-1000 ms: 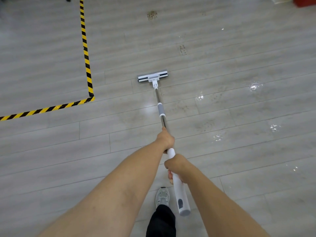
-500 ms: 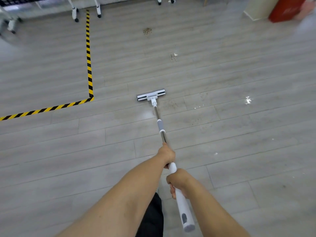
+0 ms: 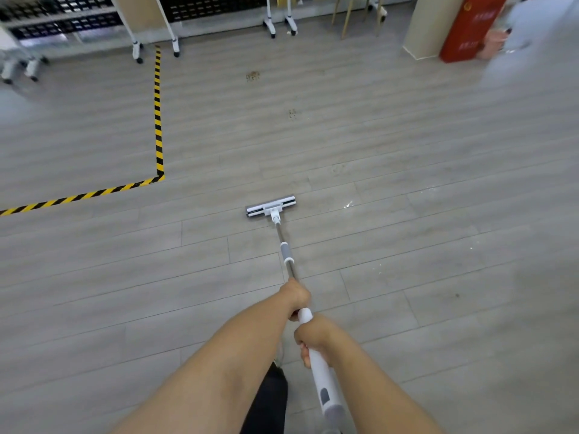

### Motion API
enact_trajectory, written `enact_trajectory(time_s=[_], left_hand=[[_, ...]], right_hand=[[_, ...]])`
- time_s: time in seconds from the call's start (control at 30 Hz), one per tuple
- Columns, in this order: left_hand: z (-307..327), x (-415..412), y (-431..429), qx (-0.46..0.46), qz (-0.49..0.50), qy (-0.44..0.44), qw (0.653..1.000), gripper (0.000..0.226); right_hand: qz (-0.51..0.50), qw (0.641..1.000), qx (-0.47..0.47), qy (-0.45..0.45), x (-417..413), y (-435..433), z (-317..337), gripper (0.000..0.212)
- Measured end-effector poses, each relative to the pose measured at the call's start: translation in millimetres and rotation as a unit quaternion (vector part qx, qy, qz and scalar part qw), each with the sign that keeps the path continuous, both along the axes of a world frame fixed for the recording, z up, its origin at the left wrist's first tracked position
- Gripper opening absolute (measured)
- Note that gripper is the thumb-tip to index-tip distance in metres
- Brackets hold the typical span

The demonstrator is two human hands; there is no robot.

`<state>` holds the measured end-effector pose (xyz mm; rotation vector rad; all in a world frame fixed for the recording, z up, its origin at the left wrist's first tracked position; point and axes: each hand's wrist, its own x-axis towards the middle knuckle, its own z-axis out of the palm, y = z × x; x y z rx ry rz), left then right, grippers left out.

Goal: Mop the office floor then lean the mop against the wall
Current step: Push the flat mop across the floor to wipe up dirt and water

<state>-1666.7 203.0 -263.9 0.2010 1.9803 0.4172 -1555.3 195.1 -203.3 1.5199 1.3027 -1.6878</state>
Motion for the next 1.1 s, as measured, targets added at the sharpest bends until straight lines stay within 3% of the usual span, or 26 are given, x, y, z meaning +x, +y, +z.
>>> enact_trajectory(time_s=[0.4, 0.5, 0.67, 0.77, 0.83, 1.1], left_hand=[[14.4, -7.6, -9.0, 0.027, 0.008, -0.043, 0.999, 0.023], [6.8, -15.8, -8.7, 0.023, 0.019, -0.066, 0.997, 0.01], [-9.8, -30.1, -1.3, 0.025, 0.06, -0.079, 0.995, 0.008], [-20.5, -40.9, 6.7, 0.024, 0.066, -0.083, 0.994, 0.011], [-28.3, -47.6, 11.9, 0.016, 0.061, -0.086, 0.994, 0.007], [-57.8, -54.3, 28.2, -0.003, 0.049, -0.097, 0.994, 0.012]], right_hand=[[-0.001, 0.998, 0.011, -0.067, -12.7, -4.1, 19.8, 0.014], [0.013, 0.996, 0.012, -0.088, -20.0, -0.7, 14.0, 0.007], [0.065, 0.989, 0.054, -0.118, -41.5, 6.3, 2.9, 0.018], [0.063, 0.987, 0.084, -0.123, -51.5, 7.3, -4.1, 0.006], [0.056, 0.985, 0.104, -0.126, -55.9, 7.7, -14.0, 0.017], [0.058, 0.986, 0.058, -0.143, -47.9, 17.5, -31.5, 0.028]])
